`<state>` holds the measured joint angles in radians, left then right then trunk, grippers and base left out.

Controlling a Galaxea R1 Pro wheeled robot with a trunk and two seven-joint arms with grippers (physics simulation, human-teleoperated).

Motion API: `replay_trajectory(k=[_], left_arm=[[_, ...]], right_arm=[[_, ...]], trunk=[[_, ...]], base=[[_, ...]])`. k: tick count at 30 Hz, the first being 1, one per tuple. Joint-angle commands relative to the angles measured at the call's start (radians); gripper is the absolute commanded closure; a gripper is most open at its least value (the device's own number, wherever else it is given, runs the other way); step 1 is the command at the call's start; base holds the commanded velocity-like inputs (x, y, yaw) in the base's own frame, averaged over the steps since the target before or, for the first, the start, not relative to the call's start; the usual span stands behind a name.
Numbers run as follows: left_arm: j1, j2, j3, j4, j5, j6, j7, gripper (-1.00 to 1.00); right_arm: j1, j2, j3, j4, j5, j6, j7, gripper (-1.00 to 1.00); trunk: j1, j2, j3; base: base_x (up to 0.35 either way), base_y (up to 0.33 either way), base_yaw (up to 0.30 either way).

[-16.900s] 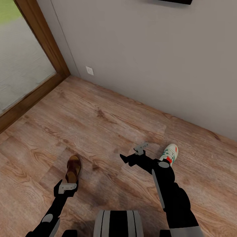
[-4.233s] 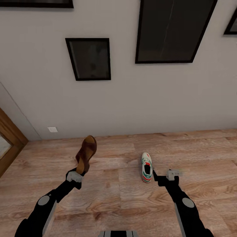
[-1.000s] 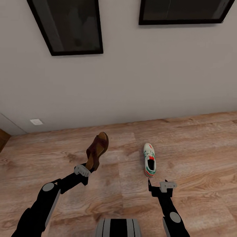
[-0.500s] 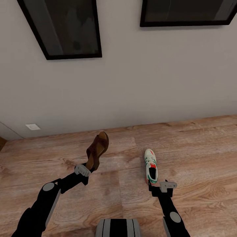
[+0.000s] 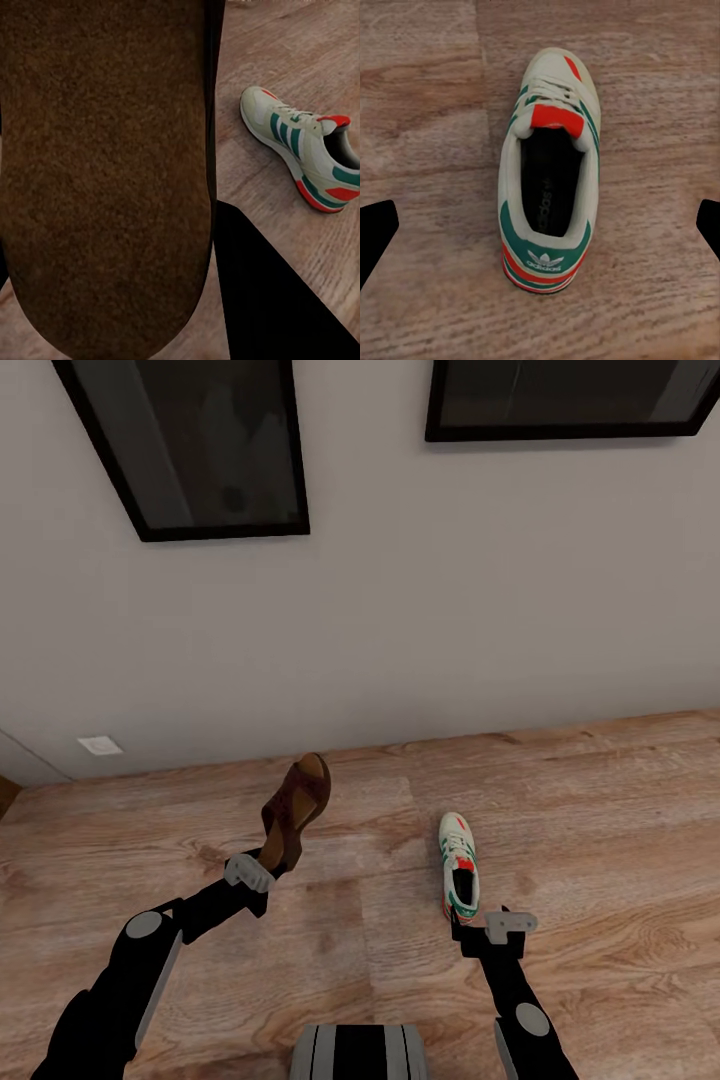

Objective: Pick up the two gym shoes and the two sandals from the corridor floor and place them onto the hallstand (shoe rack) in the corridor, making sure they are on the rack and not on the floor. Arrange them so the two gym shoes are next to each other and the two sandals are next to each other.

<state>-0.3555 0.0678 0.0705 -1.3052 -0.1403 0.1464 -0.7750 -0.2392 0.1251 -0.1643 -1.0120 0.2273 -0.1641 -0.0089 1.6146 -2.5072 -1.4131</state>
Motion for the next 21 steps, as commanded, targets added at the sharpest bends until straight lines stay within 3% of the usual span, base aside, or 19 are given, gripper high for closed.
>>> replay_trajectory(k=[1, 21], left_arm=[[0.0, 0.0, 0.002, -0.002, -0.005, 0.006, -0.007, 1.0], [0.0, -0.005, 0.002, -0.012, -0.005, 0.013, -0.007, 1.0]], right_arm=[[-0.001, 0.001, -0.002, 0.001, 0.01, -0.002, -0.001, -1.0], [-0.032, 0.002, 0.0, -0.018, 0.01, 0.001, -0.002, -1.0]], trunk=[[0.0, 0.0, -0.001], [0.008, -0.005, -0.102]], base=[[0.0, 0.0, 0.0], [0.0, 0.0, 0.0]])
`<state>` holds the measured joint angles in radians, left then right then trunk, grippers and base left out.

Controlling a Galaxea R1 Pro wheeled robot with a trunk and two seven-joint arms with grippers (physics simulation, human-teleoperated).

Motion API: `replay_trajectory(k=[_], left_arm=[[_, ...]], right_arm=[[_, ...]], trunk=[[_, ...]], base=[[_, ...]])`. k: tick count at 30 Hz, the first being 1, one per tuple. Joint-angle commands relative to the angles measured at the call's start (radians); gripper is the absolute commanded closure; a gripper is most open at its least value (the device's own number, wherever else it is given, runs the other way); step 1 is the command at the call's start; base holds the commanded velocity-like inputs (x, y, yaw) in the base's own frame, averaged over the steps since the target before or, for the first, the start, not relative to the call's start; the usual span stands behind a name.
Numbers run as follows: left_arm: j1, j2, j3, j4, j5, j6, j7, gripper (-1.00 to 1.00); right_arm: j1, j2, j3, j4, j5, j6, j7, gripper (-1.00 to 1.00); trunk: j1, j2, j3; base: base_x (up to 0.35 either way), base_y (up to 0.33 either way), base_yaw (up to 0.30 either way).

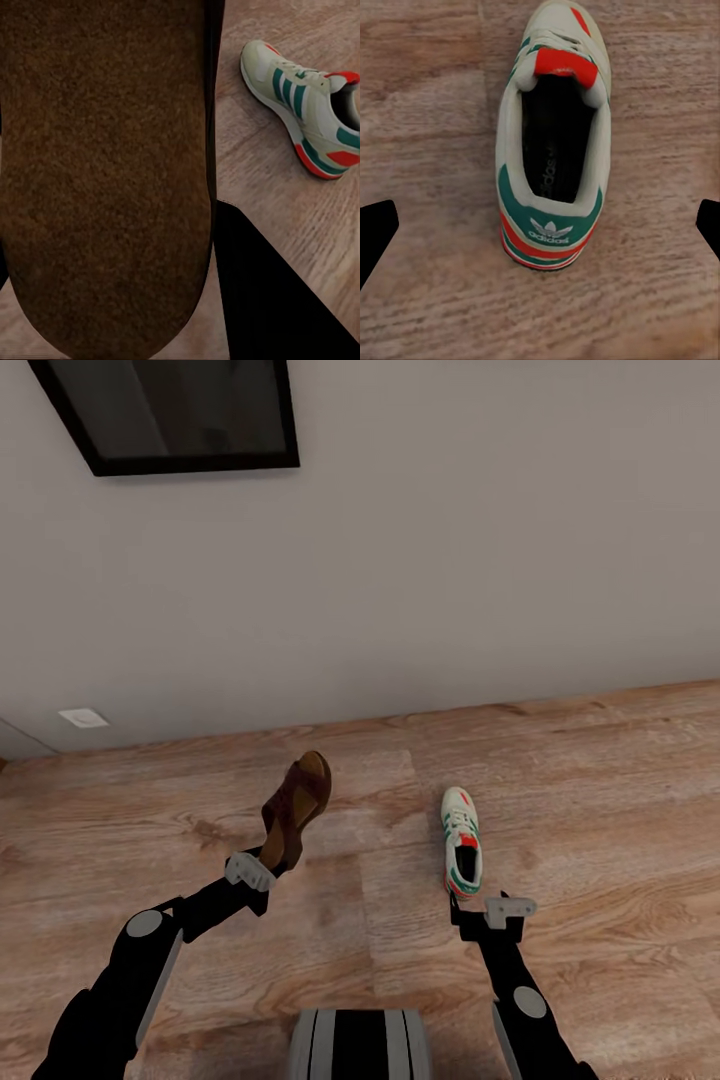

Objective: Pick up the two gym shoes and the two sandals from the corridor floor and place them onto the hallstand (shoe rack) in the corridor, making sure they are on the rack and not on the floor. Arrange them so the two gym shoes are next to each other and the two sandals are next to each other.

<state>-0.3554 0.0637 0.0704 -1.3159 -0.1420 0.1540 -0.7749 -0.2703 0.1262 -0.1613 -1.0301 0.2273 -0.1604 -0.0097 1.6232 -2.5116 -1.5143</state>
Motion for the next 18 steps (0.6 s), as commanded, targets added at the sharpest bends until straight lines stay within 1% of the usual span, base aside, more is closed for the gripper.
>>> replay_trajectory(k=[1, 2, 7, 14, 18], left_arm=[[0.0, 0.0, 0.002, -0.002, -0.004, 0.005, -0.007, 1.0], [0.0, -0.001, 0.002, -0.002, -0.004, 0.005, -0.007, 1.0], [0.0, -0.002, 0.002, -0.002, -0.004, 0.006, -0.007, 1.0], [-0.003, -0.002, 0.002, -0.003, -0.004, 0.006, -0.007, 1.0], [-0.006, -0.004, 0.002, -0.011, -0.003, 0.007, -0.007, 1.0]], right_arm=[[-0.004, 0.001, -0.003, 0.0, 0.01, -0.003, -0.001, -1.0], [-0.01, 0.001, -0.003, 0.001, 0.01, -0.002, -0.001, -1.0], [-0.032, 0.001, -0.003, 0.002, 0.01, -0.001, -0.002, -1.0], [-0.043, 0.001, -0.003, 0.004, 0.01, -0.002, -0.002, -1.0], [-0.045, 0.001, -0.003, 0.003, 0.01, -0.003, -0.003, -1.0]], trunk=[[0.0, -0.001, -0.006], [0.001, -0.001, -0.012], [0.001, -0.001, -0.02], [0.001, -0.001, -0.023], [0.002, -0.002, -0.039]], base=[[0.0, 0.0, 0.0], [0.0, 0.0, 0.0], [0.0, 0.0, 0.0], [0.0, 0.0, 0.0], [0.0, 0.0, 0.0]])
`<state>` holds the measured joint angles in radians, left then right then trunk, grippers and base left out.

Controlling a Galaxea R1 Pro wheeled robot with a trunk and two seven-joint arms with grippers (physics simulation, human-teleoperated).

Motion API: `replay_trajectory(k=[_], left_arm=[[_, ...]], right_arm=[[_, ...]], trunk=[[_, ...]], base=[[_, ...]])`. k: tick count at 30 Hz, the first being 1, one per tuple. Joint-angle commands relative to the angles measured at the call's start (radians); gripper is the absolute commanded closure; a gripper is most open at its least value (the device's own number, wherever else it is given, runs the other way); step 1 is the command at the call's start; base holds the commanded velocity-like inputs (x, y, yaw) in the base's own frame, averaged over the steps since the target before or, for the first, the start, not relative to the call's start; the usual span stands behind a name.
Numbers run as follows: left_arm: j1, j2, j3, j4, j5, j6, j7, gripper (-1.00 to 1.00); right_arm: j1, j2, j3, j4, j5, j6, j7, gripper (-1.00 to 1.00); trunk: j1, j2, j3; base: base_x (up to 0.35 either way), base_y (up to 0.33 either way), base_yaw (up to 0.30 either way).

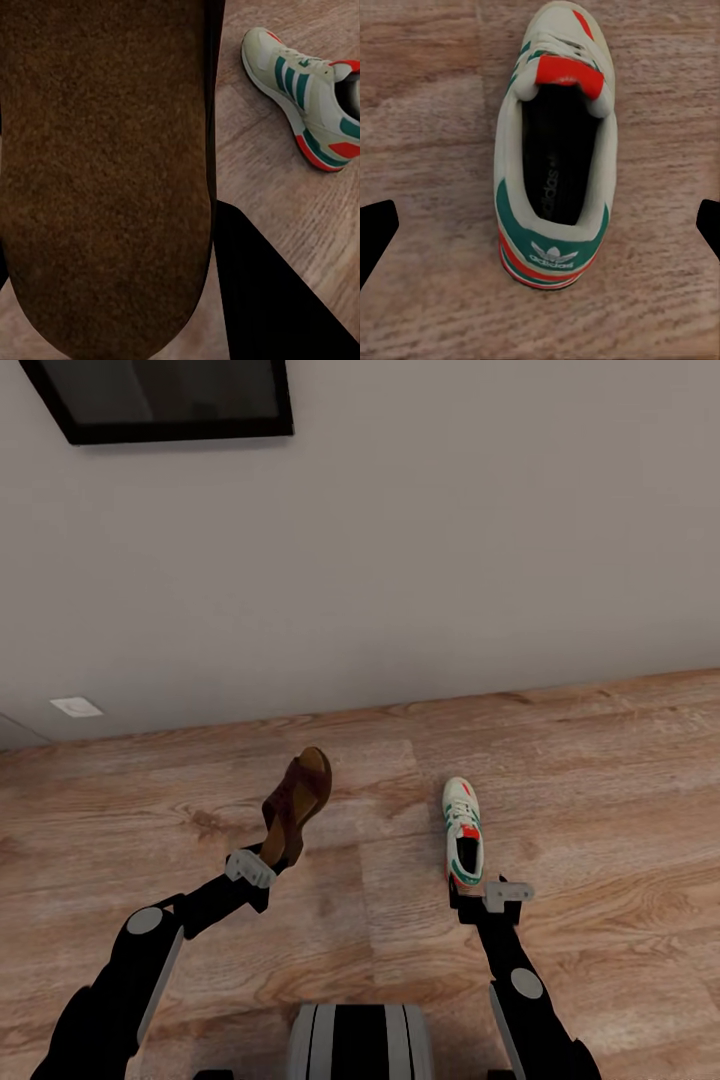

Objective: Pick up the two gym shoes and the two sandals from the corridor floor and place them onto the hallstand (shoe rack) in the corridor, making sure they are on the rack and not on the floor. Arrange them so the two gym shoes are next to each other and the two sandals are next to each other.

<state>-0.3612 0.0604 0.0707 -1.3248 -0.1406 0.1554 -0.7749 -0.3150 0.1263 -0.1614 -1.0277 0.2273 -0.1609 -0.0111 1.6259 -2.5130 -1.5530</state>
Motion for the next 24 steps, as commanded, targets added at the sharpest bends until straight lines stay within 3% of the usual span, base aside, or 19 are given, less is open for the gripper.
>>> replay_trajectory(k=[1, 9, 24], left_arm=[[-0.001, -0.001, 0.002, -0.006, -0.004, 0.006, -0.007, 1.0], [-0.001, 0.0, -0.019, -0.042, -0.005, 0.055, -0.007, 1.0], [-0.016, -0.005, -0.022, -0.146, 0.002, 0.129, -0.009, 1.0]], right_arm=[[0.0, 0.001, -0.003, 0.0, 0.01, -0.003, -0.001, -1.0], [-0.001, 0.0, -0.005, 0.0, 0.01, -0.006, -0.001, -1.0], [0.0, 0.0, -0.006, 0.004, 0.01, -0.006, -0.001, -1.0]], trunk=[[0.0, 0.0, -0.006], [0.004, -0.002, -0.048], [0.011, -0.006, -0.13]], base=[[0.0, 0.0, 0.0], [0.0, 0.0, 0.0], [0.0, 0.0, 0.0]])
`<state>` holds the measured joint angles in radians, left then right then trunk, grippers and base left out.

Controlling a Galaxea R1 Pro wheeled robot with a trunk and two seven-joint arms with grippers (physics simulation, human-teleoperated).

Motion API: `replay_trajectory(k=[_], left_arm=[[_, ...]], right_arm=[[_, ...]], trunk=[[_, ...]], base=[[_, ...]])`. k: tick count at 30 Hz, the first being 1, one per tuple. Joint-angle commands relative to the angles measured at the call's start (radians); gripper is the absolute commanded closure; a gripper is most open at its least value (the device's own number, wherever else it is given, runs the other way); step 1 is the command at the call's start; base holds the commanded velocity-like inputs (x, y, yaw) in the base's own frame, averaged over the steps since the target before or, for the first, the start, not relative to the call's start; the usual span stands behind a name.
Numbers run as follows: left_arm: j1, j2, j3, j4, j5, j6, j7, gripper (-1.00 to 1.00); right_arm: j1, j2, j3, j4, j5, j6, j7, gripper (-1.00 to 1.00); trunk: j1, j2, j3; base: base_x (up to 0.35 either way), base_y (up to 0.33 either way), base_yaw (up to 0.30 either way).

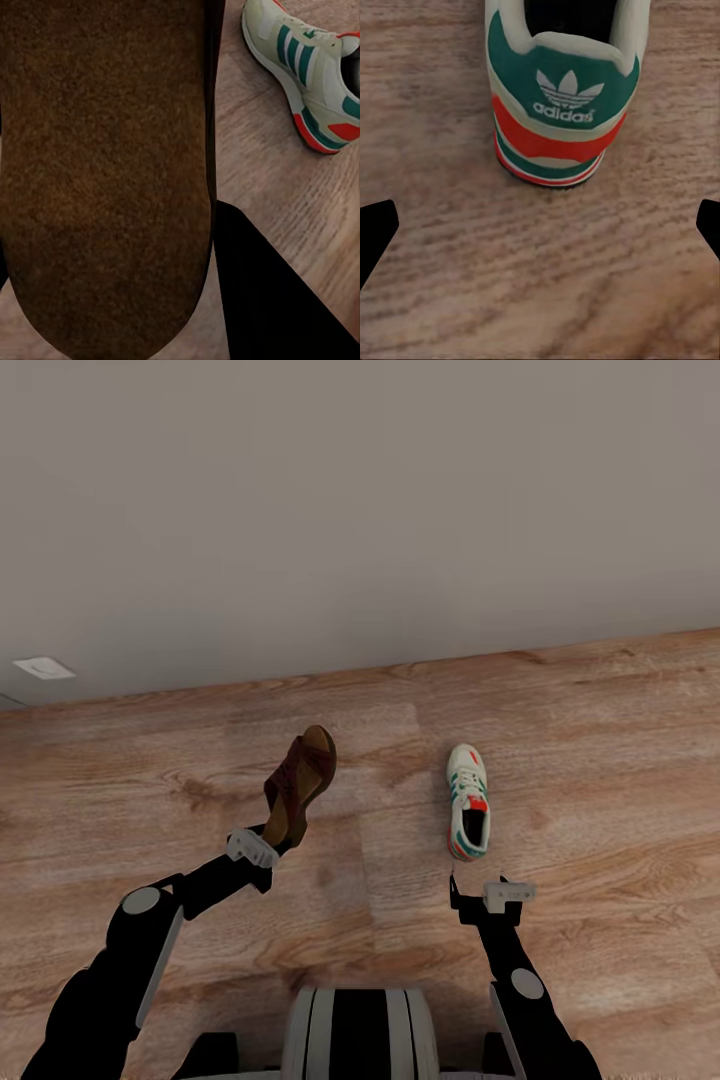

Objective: Pick up the two gym shoes and the two sandals from the corridor floor and place them onto the hallstand (shoe rack) in the corridor, making sure they are on the rack and not on the floor. Arrange them so the two gym shoes are next to each other and the two sandals are next to each other.

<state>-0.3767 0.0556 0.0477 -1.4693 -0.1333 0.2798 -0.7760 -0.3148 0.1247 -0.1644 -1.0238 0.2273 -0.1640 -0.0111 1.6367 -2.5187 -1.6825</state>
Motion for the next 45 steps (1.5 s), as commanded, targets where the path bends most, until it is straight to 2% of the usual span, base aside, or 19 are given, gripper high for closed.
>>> replay_trajectory(k=[1, 9, 45], left_arm=[[-0.001, -0.001, 0.001, -0.009, -0.005, 0.007, -0.008, 1.0], [-0.006, -0.001, 0.001, -0.032, -0.004, 0.012, -0.008, 1.0], [-0.008, -0.002, 0.001, -0.032, -0.003, 0.011, -0.008, 1.0]], right_arm=[[0.0, 0.001, -0.003, 0.0, 0.01, -0.003, -0.001, -1.0], [-0.001, 0.001, -0.004, 0.003, 0.012, -0.003, -0.001, -1.0], [0.0, 0.001, -0.006, 0.004, 0.011, -0.003, 0.0, -1.0]], trunk=[[0.0, 0.0, -0.006], [0.0, 0.0, -0.015], [0.0, 0.0, -0.016]], base=[[0.0, 0.0, 0.0], [0.0, 0.0, 0.0], [0.079, 0.0, 0.0]])
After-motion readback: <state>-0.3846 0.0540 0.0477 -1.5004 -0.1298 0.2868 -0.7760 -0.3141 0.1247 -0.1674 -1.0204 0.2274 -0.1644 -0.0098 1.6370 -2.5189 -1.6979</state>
